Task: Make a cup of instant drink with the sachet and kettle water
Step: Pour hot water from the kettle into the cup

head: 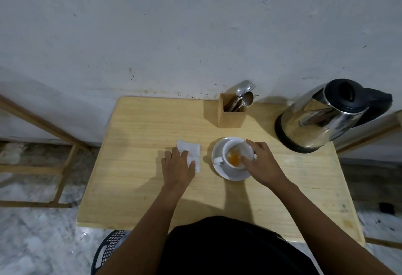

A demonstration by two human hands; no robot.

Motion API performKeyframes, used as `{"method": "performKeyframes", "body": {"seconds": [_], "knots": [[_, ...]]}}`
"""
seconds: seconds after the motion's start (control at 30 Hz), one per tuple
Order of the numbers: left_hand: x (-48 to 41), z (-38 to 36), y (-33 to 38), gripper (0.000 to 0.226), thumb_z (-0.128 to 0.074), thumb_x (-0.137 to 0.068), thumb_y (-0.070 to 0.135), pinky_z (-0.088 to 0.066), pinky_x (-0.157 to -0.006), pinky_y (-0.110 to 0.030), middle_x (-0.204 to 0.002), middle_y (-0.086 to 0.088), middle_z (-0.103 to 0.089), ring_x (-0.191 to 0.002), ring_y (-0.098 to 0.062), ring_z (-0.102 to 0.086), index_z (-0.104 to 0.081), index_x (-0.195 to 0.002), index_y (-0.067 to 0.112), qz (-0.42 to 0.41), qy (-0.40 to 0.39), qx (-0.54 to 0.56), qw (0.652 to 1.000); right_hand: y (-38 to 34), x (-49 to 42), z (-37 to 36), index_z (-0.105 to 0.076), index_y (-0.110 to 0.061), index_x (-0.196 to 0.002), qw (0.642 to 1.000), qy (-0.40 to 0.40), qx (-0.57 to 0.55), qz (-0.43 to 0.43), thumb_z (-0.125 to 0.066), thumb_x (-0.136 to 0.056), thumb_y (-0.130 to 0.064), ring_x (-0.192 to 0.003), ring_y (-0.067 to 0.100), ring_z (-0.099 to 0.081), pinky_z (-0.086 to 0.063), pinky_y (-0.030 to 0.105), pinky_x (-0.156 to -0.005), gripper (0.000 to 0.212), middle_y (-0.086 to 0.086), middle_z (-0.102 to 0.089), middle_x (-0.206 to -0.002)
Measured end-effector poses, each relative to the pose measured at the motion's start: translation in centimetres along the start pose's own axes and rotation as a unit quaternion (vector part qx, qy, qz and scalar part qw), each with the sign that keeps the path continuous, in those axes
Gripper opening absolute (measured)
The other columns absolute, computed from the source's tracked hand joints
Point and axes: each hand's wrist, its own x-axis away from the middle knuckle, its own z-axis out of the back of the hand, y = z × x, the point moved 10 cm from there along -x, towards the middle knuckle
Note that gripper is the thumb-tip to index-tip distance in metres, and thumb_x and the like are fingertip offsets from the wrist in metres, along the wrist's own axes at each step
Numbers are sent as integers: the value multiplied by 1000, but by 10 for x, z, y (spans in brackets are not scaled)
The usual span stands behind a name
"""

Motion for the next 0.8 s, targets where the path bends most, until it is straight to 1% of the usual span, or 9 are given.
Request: {"method": "performKeyframes", "body": {"seconds": [0.07,0.17,0.27,0.37,0.43,0.5,0.57,0.63,0.8], "knots": [[1,6,2,36,-54,-88,44,-39,-87,-40,-113,-7,-58,-105,-30,-47,-64,-114,22,10,16,38,999,-1,-2,5,-49,-23,-136,1000,10,-9,5,-61,-92,-29,-104,16,-52,-45,31,-84,46,4,-49,-129],[4,22,23,33,-53,-90,45,-40,-89,-39,-108,0,-65,-105,-26,-53,-67,-110,23,-6,34,163,986,5,-2,18,-54,-17,-134,998,45,-50,-2,-60,-93,-34,-101,14,-59,-44,26,-79,45,1,-58,-124],[9,14,56,38,-48,-91,52,-49,-88,-37,-101,4,-68,-95,-20,-63,-68,-106,25,-27,-54,283,957,14,5,42,-65,-17,-122,990,111,-87,7,-55,-96,-33,-97,12,-61,-43,24,-79,32,-2,-65,-120],[18,11,78,48,-45,-84,64,-52,-88,-39,-102,7,-65,-94,-16,-63,-66,-108,28,-13,-96,321,942,29,19,70,-69,-19,-115,970,180,-165,-10,-47,-99,-30,-99,17,-64,-46,28,-81,29,-3,-70,-105],[23,8,86,46,-51,-86,58,-52,-88,-37,-107,7,-64,-98,-15,-62,-63,-115,24,7,-110,339,934,40,32,92,-70,-18,-112,951,234,-201,-24,-43,-100,-31,-94,15,-65,-45,25,-75,32,-4,-71,-97],[25,6,89,39,-55,-91,43,-52,-85,-34,-112,2,-63,-101,-16,-62,-60,-119,18,33,-104,354,929,48,46,116,-71,-18,-107,933,292,-207,-21,-43,-100,-33,-92,15,-64,-46,25,-75,32,-4,-70,-95],[24,7,90,31,-56,-93,31,-48,-79,-30,-114,-3,-66,-97,-19,-61,-61,-117,13,53,-81,363,927,53,60,140,-69,-20,-106,917,346,-200,-6,-43,-100,-33,-94,15,-62,-49,33,-81,30,-3,-68,-97],[24,9,89,25,-55,-93,24,-43,-77,-27,-109,-7,-67,-93,-20,-60,-64,-111,10,76,-58,377,921,59,70,162,-67,-20,-111,902,389,-189,4,-43,-100,-35,-96,15,-59,-50,37,-84,30,-2,-65,-102],[26,9,87,23,-54,-93,20,-44,-76,-30,-106,-10,-68,-91,-24,-60,-66,-109,8,132,-22,409,903,70,76,222,-60,-23,-119,874,459,-159,20,-47,-97,-38,-108,12,-51,-49,32,-88,29,-1,-51,-122]]}}
